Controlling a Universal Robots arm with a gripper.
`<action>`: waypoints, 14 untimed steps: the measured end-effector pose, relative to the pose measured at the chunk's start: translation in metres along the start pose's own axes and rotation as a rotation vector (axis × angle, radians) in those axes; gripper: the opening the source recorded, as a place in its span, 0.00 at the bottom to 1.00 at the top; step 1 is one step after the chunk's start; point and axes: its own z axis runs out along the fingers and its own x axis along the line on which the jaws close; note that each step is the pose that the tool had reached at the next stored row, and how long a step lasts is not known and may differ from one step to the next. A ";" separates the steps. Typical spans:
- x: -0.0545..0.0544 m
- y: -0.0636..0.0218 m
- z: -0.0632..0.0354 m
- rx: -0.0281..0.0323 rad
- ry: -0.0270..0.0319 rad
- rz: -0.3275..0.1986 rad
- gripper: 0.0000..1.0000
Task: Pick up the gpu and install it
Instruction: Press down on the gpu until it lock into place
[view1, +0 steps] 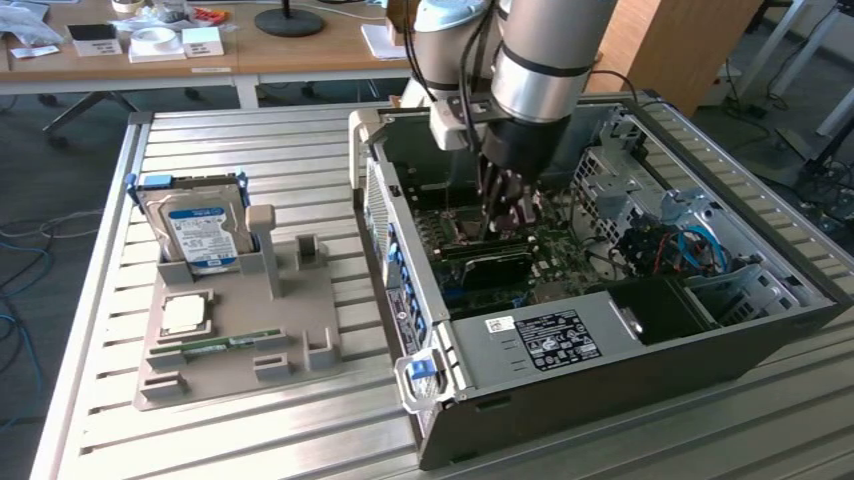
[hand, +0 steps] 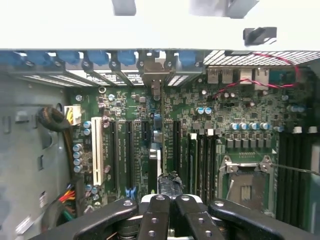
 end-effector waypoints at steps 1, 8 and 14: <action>0.000 0.0000 -0.0032 0.0000 0.0002 0.000 0.11; -0.001 -0.0006 -0.0300 0.0001 0.0012 0.000 0.11; -0.001 -0.0010 -0.0457 0.0001 0.0014 0.001 0.11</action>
